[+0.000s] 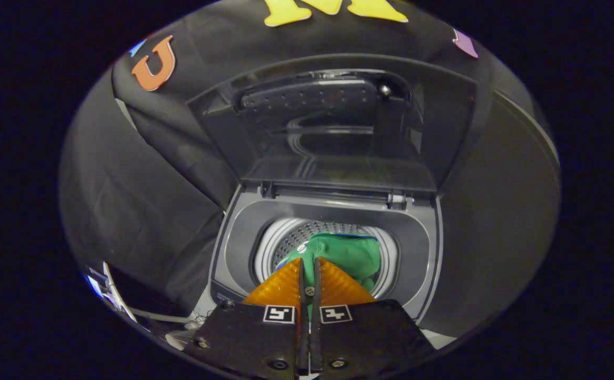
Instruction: Put the clothes into the washing machine and then close the washing machine lid.
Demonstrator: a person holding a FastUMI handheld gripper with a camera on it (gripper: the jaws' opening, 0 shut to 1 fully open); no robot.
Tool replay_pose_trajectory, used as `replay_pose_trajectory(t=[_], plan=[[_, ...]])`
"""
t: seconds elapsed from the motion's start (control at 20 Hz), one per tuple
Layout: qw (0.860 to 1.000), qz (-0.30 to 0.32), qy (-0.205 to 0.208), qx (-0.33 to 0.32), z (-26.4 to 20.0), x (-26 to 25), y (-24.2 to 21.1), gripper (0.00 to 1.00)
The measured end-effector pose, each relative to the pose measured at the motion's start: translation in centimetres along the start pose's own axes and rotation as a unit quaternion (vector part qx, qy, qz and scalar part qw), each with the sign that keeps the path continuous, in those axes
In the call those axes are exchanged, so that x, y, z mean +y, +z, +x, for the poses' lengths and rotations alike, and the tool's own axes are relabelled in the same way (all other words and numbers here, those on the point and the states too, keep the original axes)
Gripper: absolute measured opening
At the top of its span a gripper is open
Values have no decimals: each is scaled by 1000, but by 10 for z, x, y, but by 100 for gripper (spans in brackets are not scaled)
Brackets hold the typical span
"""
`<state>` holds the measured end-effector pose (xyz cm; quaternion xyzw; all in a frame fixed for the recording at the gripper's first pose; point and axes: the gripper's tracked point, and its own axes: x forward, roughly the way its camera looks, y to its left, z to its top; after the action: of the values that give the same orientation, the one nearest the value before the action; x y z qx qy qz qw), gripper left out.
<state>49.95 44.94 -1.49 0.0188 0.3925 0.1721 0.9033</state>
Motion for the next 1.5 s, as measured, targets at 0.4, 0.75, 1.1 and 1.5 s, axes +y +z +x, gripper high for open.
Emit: replay_pose_trajectory(t=[0.4,0.75,1.1,1.5], plan=[[1000,8,-13,10,3,-5,-2,4],[1000,9,-26,9,4,-9,-3,6],[999,-11,-39,-26,2,-14,8,94],[998,-24,-49,-45,-8,-16,14,92]])
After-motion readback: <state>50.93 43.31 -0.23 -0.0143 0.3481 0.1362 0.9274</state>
